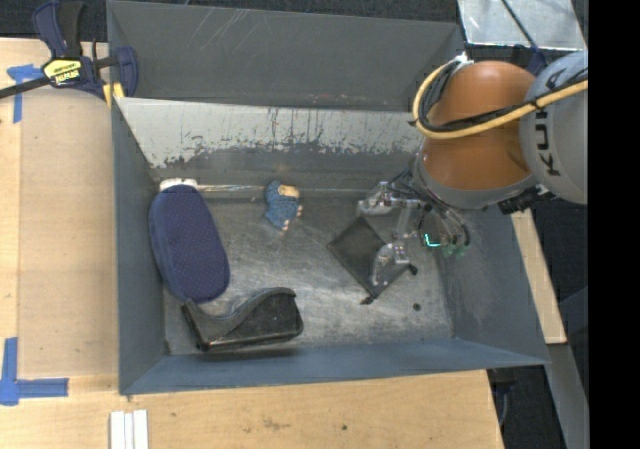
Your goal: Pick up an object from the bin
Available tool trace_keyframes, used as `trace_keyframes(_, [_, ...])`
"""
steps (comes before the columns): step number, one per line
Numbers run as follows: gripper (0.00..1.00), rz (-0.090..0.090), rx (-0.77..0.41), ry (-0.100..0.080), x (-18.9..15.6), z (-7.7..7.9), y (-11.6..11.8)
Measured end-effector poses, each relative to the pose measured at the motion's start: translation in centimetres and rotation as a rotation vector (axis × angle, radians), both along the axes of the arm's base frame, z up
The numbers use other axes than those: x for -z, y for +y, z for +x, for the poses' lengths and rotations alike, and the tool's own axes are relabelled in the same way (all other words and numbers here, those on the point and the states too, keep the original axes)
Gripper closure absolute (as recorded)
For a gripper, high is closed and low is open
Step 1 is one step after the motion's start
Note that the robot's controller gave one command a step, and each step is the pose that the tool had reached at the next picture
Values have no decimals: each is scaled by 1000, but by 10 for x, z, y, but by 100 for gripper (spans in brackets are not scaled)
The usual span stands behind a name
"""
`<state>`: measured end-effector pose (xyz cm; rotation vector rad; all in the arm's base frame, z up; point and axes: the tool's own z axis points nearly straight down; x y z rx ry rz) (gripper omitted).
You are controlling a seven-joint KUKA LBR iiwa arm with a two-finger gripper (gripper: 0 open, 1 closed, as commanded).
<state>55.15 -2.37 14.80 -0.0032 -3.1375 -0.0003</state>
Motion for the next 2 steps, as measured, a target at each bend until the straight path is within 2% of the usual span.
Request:
trace_keyframes(1, [0, 1, 153, -7, 76, 28, -40])
trace_keyframes(2, [100, -1, 151, -29, 70, 34, -40])
